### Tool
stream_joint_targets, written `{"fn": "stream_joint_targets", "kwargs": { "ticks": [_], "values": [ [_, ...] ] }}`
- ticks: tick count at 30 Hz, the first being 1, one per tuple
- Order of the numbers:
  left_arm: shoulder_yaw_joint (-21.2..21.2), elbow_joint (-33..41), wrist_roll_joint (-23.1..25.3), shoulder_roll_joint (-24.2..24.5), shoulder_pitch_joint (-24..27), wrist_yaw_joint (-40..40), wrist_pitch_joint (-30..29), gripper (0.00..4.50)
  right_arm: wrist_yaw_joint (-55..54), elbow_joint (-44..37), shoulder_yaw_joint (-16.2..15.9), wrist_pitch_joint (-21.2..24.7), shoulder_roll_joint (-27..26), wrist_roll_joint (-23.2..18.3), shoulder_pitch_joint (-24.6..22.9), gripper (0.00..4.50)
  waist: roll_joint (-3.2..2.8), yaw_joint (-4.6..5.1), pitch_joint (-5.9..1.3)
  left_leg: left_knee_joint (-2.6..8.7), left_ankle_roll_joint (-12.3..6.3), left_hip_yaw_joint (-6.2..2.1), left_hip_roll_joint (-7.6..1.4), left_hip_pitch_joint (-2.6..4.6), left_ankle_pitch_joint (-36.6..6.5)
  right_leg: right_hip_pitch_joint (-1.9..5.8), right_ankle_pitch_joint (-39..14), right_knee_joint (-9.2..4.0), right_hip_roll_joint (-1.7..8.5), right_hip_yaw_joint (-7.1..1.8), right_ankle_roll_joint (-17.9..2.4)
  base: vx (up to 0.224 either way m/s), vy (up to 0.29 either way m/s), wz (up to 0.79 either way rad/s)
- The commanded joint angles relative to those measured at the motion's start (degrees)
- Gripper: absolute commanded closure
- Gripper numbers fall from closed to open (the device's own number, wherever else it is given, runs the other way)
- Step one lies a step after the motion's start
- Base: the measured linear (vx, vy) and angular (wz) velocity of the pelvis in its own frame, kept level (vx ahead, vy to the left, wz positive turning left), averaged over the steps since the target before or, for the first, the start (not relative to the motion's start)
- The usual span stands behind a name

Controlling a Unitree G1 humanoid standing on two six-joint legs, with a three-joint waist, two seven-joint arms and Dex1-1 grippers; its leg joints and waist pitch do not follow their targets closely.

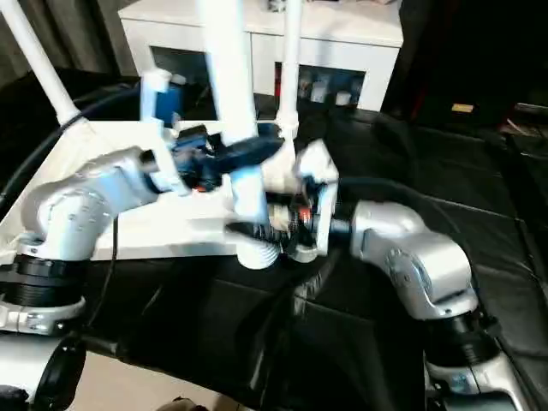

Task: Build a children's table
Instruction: Insert table leg to table base

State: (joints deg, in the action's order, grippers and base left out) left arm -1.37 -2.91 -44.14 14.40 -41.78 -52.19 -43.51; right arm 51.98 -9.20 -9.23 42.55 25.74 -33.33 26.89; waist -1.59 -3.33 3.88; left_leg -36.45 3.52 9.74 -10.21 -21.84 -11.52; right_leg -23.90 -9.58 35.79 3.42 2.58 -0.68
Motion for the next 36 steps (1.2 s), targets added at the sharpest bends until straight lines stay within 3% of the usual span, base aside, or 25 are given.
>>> {"fn": "stream_joint_targets", "kwargs": {
  "ticks": [1,3,10,15,18,22,24,26,28,30,35,36],
  "values": [
    [-0.88,0.87,-1.79,0.41,-1.89,-1.21,-0.35,2.63,-0.25,-0.25,-0.20,1.34,0.90,1.01,-0.29,1.84,0.30,-0.18,-4.34,4.39,-0.90,-0.60,-1.99,0.75,-9.03,3.40,-17.63,-4.78,3.81,-2.41,-10.95,0.000,0.000,0.00],
    [-0.56,0.95,-2.02,0.41,-1.72,-1.58,-0.46,2.63,-0.41,-0.53,-0.34,1.70,0.66,0.80,-0.34,1.82,0.02,-0.22,-4.32,4.49,-0.68,-0.68,-2.01,0.77,-9.33,3.33,-17.85,-4.76,3.71,-2.35,-10.73,0.000,0.000,0.00],
    [-0.18,0.23,-1.82,0.71,-1.74,-2.57,-0.16,2.63,-0.18,-1.00,-0.50,2.22,0.88,0.33,-0.30,2.37,0.16,-0.31,-4.60,4.42,-1.02,-0.70,-2.01,0.52,-7.30,3.57,-13.58,-4.28,3.69,-2.35,-11.60,0.000,0.000,0.00],
    [-0.27,-0.50,-0.65,0.76,-1.85,-2.24,0.45,2.63,-0.46,-0.92,-0.76,1.92,0.79,0.61,-0.19,2.42,0.17,-0.29,-4.58,4.41,-1.13,-0.67,-2.03,0.52,-7.27,3.60,-12.91,-4.25,3.70,-2.34,-12.02,0.000,0.000,0.00],
    [-1.31,-2.42,0.36,0.04,-2.43,1.76,-0.34,1.93,-2.39,-0.60,-0.82,0.44,-0.40,2.08,0.06,2.44,0.15,-0.25,-4.52,4.42,-0.85,-0.64,-2.00,0.56,-7.74,3.53,-13.80,-4.35,3.71,-2.33,-11.87,0.000,0.000,0.00],
    [-0.34,-4.72,8.54,-1.52,-2.67,10.65,5.70,1.72,-12.11,1.89,-0.70,-4.90,-6.03,7.74,1.11,2.50,0.28,0.00,-4.44,4.51,0.24,-0.72,-1.96,0.52,-8.37,3.40,-15.79,-4.69,3.77,-2.34,-10.69,0.000,0.000,0.00],
    [-0.60,-5.36,10.10,-2.55,-2.85,13.47,7.35,1.60,-14.85,2.70,-0.79,-6.23,-7.39,9.45,1.46,2.51,0.32,0.09,-4.48,4.58,0.47,-0.74,-1.94,0.44,-8.32,3.52,-16.24,-4.69,3.78,-2.30,-9.95,0.000,0.000,0.00],
    [-0.40,-6.90,15.24,-5.31,-3.10,22.30,10.97,1.51,-22.64,5.43,-1.94,-10.40,-10.31,15.36,2.46,2.52,0.23,0.22,-4.41,4.60,0.90,-0.79,-2.06,0.42,-8.28,3.30,-15.77,-4.71,3.70,-2.33,-9.76,0.000,0.000,0.00],
    [1.26,-7.02,18.20,-6.04,-2.72,25.70,11.67,1.51,-28.39,7.83,-2.28,-12.16,-12.18,18.75,3.24,2.54,0.31,0.38,-4.59,4.56,1.38,-0.78,-1.83,0.40,-7.88,3.46,-15.20,-4.58,3.73,-2.31,-9.48,0.000,0.000,0.00],
    [1.70,-6.33,18.38,-7.38,-2.23,27.97,10.93,1.51,-31.69,9.61,-2.04,-13.01,-13.85,20.49,3.70,2.54,0.24,0.30,-4.59,4.61,1.21,-0.76,-1.85,0.44,-7.76,3.39,-14.68,-4.54,3.69,-2.42,-9.10,0.000,0.000,0.00],
    [0.60,-5.75,18.51,-11.90,-1.49,33.49,11.00,1.51,-37.07,12.32,-2.63,-15.91,-16.37,24.80,4.20,2.55,0.33,0.27,-4.88,4.37,0.16,-0.58,-1.86,0.16,-5.28,3.65,-7.24,-3.91,3.63,-2.43,-11.87,0.000,0.000,0.00],
    [-0.39,-6.48,18.95,-13.50,-1.56,35.65,12.21,1.68,-38.34,13.07,-2.85,-17.22,-17.24,26.06,4.21,2.55,0.37,0.18,-4.91,4.37,-0.29,-0.62,-1.82,0.23,-5.23,3.76,-6.63,-3.90,3.59,-2.39,-12.09,0.000,0.000,0.00]
  ]
}}
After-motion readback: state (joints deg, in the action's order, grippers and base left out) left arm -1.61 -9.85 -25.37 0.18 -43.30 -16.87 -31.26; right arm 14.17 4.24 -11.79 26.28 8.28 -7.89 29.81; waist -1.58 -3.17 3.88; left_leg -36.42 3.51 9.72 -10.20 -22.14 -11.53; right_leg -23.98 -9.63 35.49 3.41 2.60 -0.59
